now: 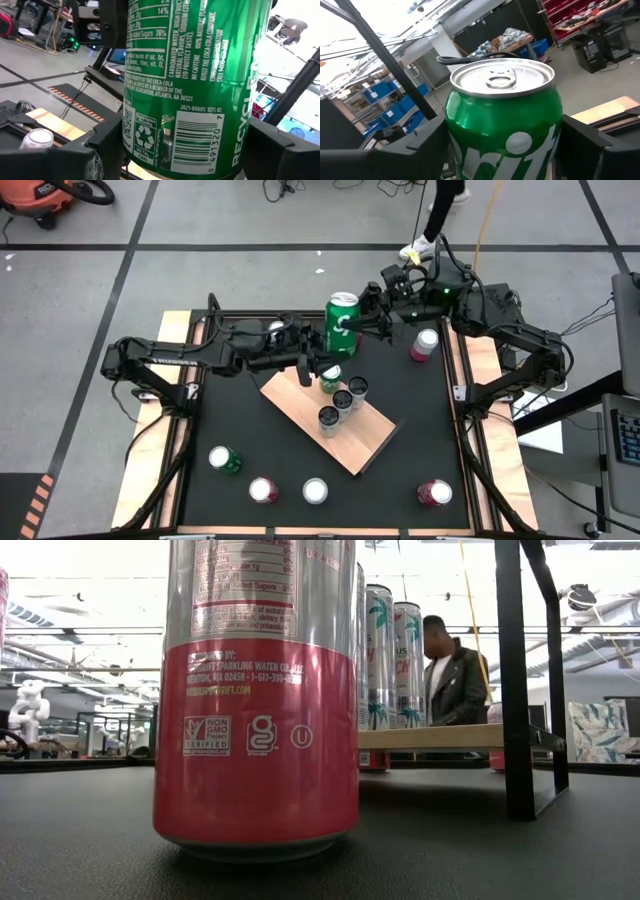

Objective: Place canned beverage on shelf
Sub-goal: Put the top green soda can aligned with the other top green soda can

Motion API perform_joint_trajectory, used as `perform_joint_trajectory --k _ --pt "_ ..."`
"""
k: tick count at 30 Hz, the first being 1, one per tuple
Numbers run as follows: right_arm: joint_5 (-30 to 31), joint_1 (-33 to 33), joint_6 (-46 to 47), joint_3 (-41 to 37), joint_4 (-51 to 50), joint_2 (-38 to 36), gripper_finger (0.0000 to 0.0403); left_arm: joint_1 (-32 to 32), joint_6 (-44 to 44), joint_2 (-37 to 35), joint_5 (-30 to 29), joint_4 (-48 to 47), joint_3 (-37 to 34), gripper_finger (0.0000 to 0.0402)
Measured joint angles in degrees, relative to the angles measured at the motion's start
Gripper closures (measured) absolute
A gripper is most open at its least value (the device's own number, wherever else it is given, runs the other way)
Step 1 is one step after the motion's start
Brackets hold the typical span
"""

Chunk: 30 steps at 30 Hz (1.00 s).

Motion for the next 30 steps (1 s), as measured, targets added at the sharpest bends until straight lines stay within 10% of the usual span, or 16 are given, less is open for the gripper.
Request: perform_joint_trajectory --k 18,30 --pt "-9.24 2.58 -0.99 0.07 0.02 -0.80 0.0018 -0.13 1.41 0.00 10.13 9.98 0.01 0.0113" --pt "1.70 6.84 -4.59 0.04 1.43 -0.37 0.0018 0.73 2.65 0.07 10.96 9.25 0.01 0.0113"
